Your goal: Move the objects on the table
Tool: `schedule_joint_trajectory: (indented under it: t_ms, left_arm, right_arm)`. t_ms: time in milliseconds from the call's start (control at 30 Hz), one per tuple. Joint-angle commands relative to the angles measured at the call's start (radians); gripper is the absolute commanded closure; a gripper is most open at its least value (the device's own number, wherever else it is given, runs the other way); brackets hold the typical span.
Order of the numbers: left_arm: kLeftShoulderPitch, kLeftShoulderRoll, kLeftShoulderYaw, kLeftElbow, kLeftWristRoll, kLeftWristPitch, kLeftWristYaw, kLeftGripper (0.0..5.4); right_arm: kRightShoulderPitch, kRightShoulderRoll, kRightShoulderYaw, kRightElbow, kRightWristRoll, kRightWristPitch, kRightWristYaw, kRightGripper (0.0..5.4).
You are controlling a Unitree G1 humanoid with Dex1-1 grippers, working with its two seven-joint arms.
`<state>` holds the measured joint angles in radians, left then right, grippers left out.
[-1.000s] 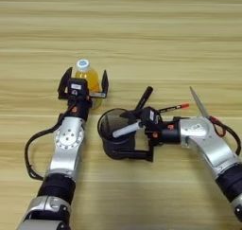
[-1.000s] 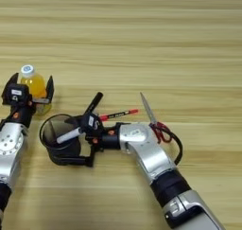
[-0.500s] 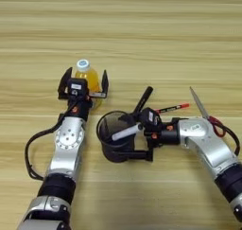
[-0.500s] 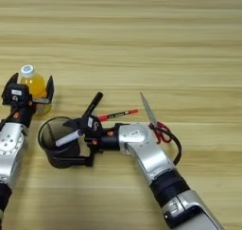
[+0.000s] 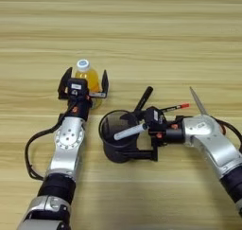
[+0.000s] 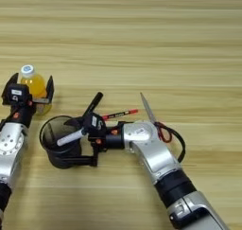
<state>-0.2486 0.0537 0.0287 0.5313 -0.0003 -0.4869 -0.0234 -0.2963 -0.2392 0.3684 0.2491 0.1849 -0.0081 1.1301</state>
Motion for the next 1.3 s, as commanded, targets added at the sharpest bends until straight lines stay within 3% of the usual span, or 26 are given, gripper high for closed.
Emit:
schedule_joint_trajectory:
  t_ms: [33,300,567,1033,1200,1300]
  left_arm:
    - [-0.01,0.002,-0.002,0.011,0.015,-0.006,0.004,0.0]
    - [-0.014,0.006,0.0,0.018,0.014,-0.007,0.002,0.0]
    - [-0.014,0.008,0.001,0.02,0.013,-0.008,-0.001,0.0]
    - [-0.01,0.008,0.0,0.017,0.014,-0.008,0.0,0.0]
    - [-0.01,0.008,0.0,0.017,0.014,-0.008,0.0,0.0]
    - [-0.01,0.008,0.0,0.017,0.014,-0.008,0.0,0.0]
  right_arm:
    - [0.024,-0.052,-0.025,-0.06,0.028,0.029,0.025,0.72]
    - [0.081,-0.15,-0.063,-0.137,0.057,0.06,0.051,0.73]
    - [0.132,-0.21,-0.083,-0.167,0.064,0.067,0.057,0.73]
    - [0.157,-0.225,-0.076,-0.168,0.058,0.072,0.056,0.73]
    - [0.16,-0.228,-0.075,-0.165,0.053,0.074,0.05,0.04]
    - [0.16,-0.227,-0.077,-0.165,0.053,0.077,0.048,0.01]
